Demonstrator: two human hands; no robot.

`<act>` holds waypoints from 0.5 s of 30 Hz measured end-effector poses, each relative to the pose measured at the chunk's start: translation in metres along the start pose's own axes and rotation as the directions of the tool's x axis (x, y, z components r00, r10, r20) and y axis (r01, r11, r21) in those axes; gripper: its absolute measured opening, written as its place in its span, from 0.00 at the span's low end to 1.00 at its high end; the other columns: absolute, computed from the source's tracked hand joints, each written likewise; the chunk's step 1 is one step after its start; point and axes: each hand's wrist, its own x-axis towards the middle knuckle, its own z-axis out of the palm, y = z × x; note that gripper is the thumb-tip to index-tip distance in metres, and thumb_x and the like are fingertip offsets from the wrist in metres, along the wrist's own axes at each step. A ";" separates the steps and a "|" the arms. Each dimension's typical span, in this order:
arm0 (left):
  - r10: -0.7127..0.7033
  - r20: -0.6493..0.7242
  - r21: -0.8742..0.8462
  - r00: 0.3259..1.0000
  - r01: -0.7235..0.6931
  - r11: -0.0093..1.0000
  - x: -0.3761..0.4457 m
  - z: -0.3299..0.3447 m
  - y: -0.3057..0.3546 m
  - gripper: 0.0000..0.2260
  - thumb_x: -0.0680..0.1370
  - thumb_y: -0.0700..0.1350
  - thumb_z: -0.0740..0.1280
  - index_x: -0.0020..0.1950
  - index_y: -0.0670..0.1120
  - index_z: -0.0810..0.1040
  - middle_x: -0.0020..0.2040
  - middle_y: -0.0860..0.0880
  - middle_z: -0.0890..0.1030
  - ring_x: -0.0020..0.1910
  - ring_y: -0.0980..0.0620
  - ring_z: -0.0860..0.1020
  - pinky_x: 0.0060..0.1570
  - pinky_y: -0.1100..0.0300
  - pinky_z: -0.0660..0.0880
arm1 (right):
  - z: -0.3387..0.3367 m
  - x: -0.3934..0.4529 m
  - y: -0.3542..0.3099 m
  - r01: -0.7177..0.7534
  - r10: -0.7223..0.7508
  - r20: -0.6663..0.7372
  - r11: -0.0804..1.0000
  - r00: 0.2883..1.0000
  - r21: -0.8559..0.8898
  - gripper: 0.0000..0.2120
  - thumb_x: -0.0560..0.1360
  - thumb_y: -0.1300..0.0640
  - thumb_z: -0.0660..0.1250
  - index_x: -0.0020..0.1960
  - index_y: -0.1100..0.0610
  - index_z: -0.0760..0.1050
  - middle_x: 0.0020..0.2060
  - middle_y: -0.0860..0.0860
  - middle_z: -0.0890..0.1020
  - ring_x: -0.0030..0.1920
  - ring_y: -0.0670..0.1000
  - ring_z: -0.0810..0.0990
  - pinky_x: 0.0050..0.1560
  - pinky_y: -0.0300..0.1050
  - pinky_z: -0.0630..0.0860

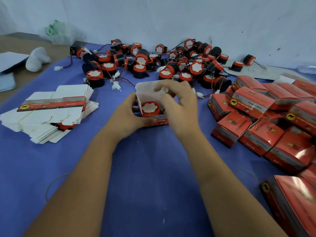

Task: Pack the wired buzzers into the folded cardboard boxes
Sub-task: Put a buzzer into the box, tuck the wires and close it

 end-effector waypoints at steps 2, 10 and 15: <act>0.015 0.020 0.001 1.000 -0.015 1.000 0.003 0.000 0.001 0.24 0.70 0.42 0.77 0.63 0.48 0.73 0.54 0.55 0.81 0.53 0.58 0.80 0.47 0.67 0.77 | 0.011 -0.004 0.001 0.105 -0.087 0.116 0.982 0.989 -0.158 0.08 0.71 0.59 0.62 0.38 0.55 0.80 0.34 0.47 0.79 0.42 0.49 0.71 0.48 0.48 0.67; 0.038 0.061 0.212 0.997 -0.050 0.976 0.006 0.002 -0.001 0.12 0.76 0.36 0.69 0.51 0.52 0.71 0.46 0.59 0.74 0.45 0.65 0.76 0.53 0.63 0.76 | 0.023 -0.008 0.004 0.233 -0.130 0.350 0.934 0.928 -0.271 0.15 0.75 0.56 0.65 0.31 0.61 0.76 0.27 0.51 0.76 0.33 0.49 0.71 0.37 0.38 0.63; -0.026 0.056 0.028 0.998 0.025 0.999 0.001 -0.002 0.000 0.25 0.69 0.47 0.79 0.63 0.56 0.74 0.56 0.59 0.81 0.56 0.60 0.79 0.56 0.58 0.78 | -0.002 0.004 0.010 -0.089 0.104 0.149 0.991 0.983 -0.104 0.08 0.75 0.60 0.67 0.52 0.50 0.78 0.35 0.49 0.81 0.43 0.48 0.78 0.49 0.51 0.76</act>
